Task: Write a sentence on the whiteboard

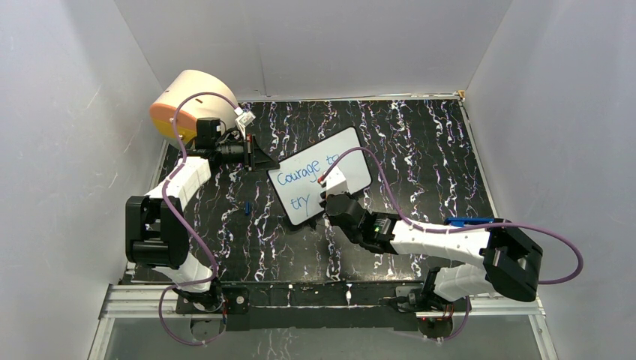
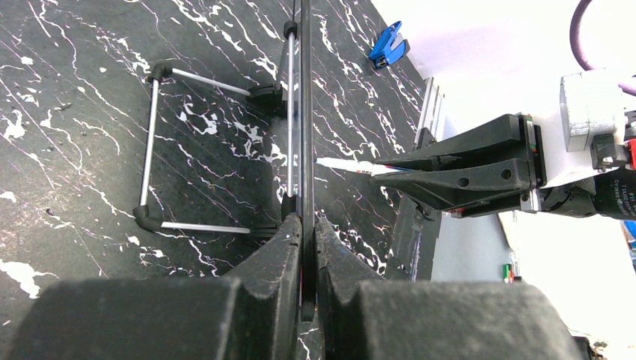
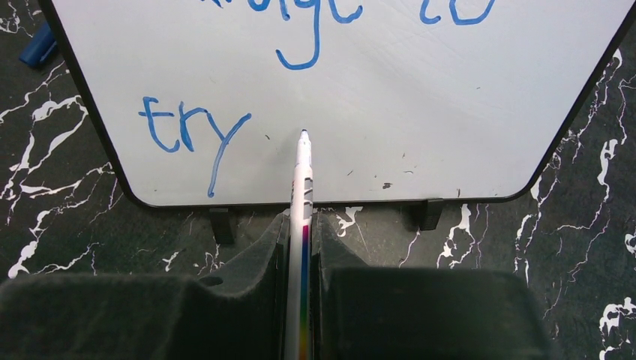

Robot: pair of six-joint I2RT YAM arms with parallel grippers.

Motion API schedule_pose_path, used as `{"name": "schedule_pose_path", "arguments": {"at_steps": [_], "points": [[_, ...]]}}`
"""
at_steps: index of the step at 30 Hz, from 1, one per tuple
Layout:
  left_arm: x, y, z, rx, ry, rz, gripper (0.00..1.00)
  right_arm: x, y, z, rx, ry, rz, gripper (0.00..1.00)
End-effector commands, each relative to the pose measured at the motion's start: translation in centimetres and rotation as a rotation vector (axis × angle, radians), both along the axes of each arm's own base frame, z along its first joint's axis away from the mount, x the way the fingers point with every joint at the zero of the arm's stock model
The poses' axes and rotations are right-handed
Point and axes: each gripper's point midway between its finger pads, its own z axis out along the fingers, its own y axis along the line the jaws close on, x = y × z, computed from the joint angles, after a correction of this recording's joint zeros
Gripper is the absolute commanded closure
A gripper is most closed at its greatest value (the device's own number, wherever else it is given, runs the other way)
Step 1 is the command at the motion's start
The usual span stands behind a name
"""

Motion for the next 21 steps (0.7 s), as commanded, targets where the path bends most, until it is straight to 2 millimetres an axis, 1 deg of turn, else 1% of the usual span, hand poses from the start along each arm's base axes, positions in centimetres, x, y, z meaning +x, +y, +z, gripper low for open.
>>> {"name": "schedule_pose_path", "arguments": {"at_steps": [1, 7, 13, 21], "points": [[0.2, 0.4, -3.1, 0.084, 0.07, 0.044, 1.0, 0.6, 0.4, 2.3, 0.074, -0.052, -0.013, 1.0], [0.2, 0.4, -3.0, 0.085, 0.067, 0.044, 1.0, 0.6, 0.2, 2.2, 0.067, -0.054, -0.016, 1.0], [0.2, 0.4, -3.0, 0.085, 0.065, 0.042, 1.0, 1.1, -0.1, 2.0, 0.061, -0.052, -0.036, 1.0], [0.1, 0.4, -3.0, 0.082, 0.067, 0.039, 1.0, 1.7, 0.1, 1.8, 0.055, -0.057, -0.041, 1.0]]}}
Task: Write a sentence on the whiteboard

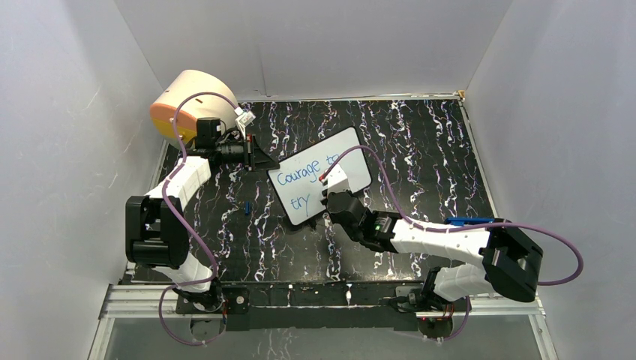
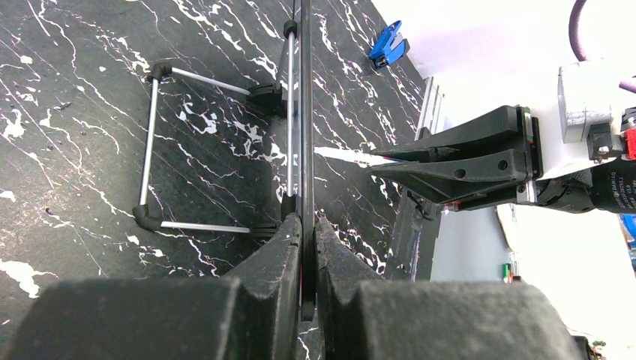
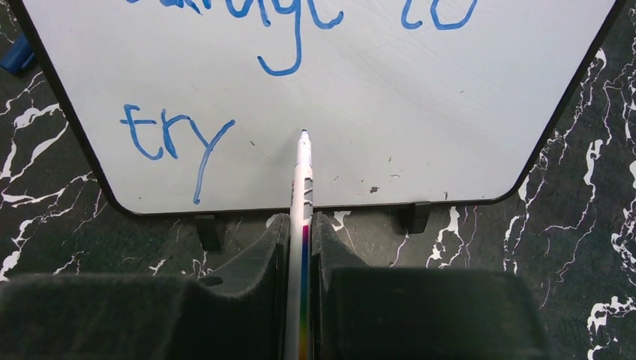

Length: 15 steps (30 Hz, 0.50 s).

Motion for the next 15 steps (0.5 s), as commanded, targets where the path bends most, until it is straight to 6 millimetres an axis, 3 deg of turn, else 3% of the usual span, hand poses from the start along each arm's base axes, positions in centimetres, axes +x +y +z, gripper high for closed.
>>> {"name": "schedule_pose_path", "arguments": {"at_steps": [1, 15], "points": [[0.19, 0.41, -3.04, 0.081, 0.063, 0.039, 1.0, 1.18, 0.58, 1.77, 0.061, -0.049, -0.025, 1.0], [0.21, 0.4, -3.15, 0.082, 0.068, 0.038, 1.0, 1.8, 0.95, 2.32, 0.069, -0.064, -0.024, 1.0]]}}
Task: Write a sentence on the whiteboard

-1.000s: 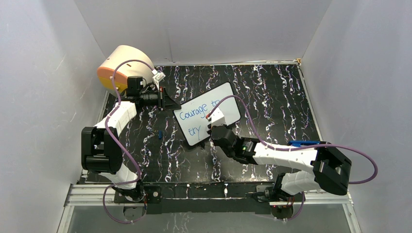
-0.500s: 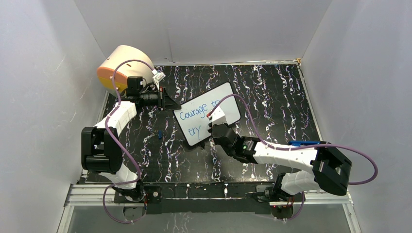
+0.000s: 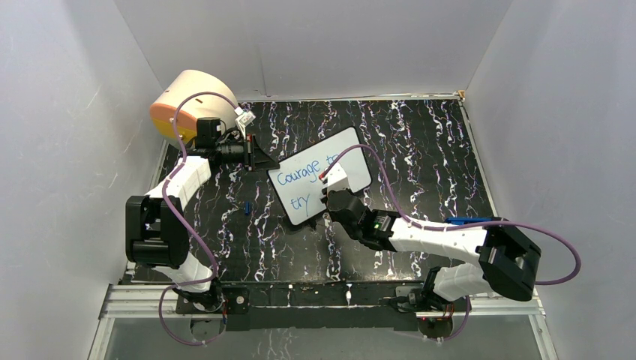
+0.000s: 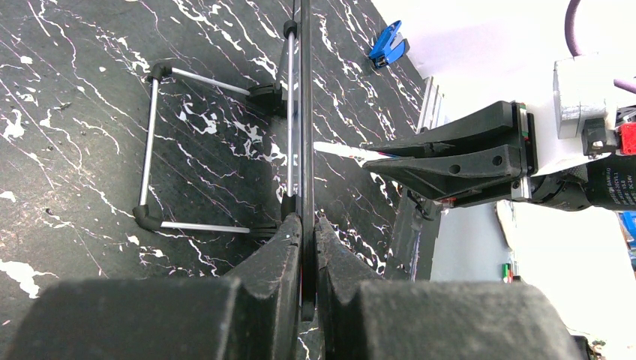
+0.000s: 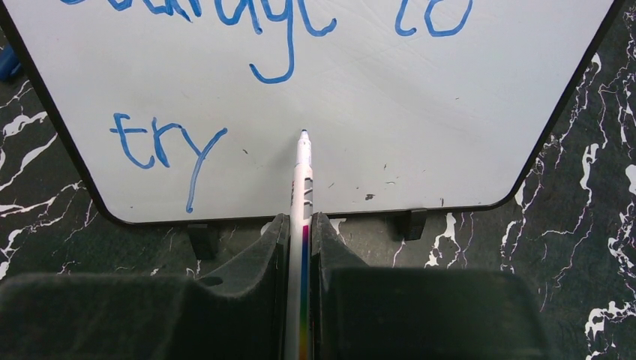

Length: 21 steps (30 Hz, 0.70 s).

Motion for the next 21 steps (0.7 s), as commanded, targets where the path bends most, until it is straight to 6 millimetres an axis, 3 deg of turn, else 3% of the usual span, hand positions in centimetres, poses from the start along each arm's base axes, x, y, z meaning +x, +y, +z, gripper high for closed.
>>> {"name": "schedule_pose_path", "arguments": {"at_steps": [1, 21], "points": [[0.16, 0.41, -3.18, 0.082, 0.07, 0.038, 1.0, 1.15, 0.93, 2.44, 0.072, -0.054, -0.017, 1.0], [0.19, 0.39, -3.13, 0.08, 0.067, 0.036, 1.0, 1.97, 1.49, 2.23, 0.073, -0.059, -0.009, 1.0]]}}
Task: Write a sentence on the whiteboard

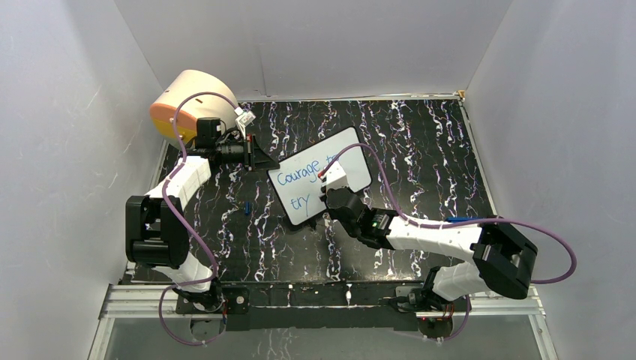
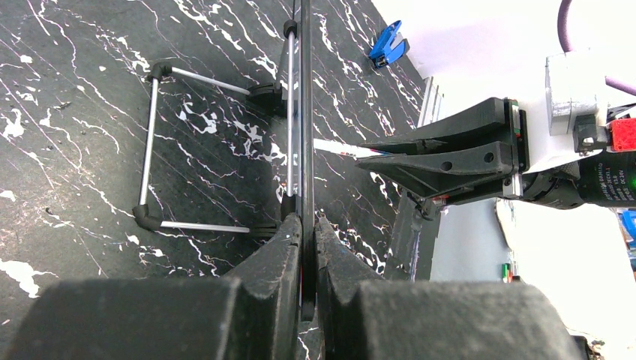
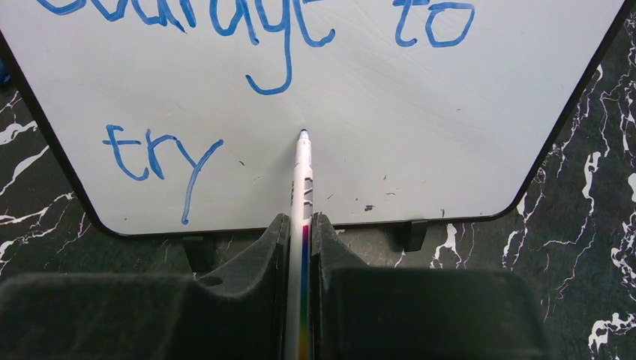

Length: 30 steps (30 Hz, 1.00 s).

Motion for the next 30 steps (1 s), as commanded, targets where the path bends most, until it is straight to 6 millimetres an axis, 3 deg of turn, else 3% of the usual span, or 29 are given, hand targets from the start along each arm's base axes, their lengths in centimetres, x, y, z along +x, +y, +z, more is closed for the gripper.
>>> {"name": "schedule_pose_path", "arguments": {"at_steps": [1, 18, 30], "points": [[0.2, 0.4, -3.1, 0.078, 0.066, 0.035, 1.0, 1.2, 1.3, 2.6, 0.075, -0.053, -0.008, 1.0], [0.2, 0.4, -3.2, 0.08, 0.067, 0.035, 1.0, 1.2, 2.3, 3.3, 0.097, -0.068, 0.037, 1.0], [0.2, 0.4, -3.3, 0.082, 0.069, 0.037, 1.0, -0.2, 2.1, 1.3, 0.039, 0.014, 0.104, 1.0]]}}
